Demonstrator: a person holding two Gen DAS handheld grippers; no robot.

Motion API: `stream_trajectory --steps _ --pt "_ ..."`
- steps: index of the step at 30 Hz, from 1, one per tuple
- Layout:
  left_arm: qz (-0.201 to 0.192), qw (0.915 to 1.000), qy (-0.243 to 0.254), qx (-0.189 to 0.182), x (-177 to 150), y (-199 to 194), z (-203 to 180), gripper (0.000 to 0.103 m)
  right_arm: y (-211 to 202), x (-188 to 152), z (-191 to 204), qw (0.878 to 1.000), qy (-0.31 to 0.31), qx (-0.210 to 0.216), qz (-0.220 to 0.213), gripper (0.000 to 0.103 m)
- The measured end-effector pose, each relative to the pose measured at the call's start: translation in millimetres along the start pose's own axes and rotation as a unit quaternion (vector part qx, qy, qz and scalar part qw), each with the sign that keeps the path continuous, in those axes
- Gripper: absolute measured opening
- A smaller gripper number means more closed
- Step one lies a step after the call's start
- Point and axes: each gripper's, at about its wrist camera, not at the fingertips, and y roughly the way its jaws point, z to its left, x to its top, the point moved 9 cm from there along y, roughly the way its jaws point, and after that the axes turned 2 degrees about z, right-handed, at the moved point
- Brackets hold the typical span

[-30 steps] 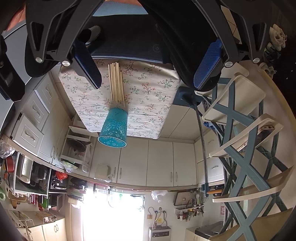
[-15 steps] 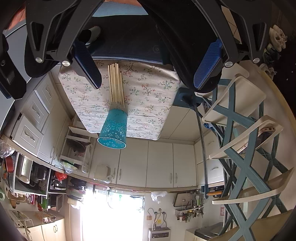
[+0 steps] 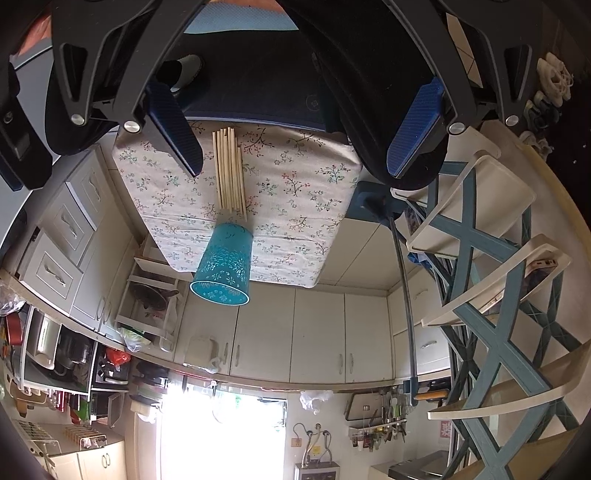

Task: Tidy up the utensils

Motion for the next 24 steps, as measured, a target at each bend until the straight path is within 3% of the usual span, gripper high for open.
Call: stream_trajectory --steps 24 --pt "0.085 0.9964 0.002 0.011 12.6 98.0 -10.0 0.096 104.7 -17.0 -27.7 0.995 0.019 -0.01 0.1 0.096"
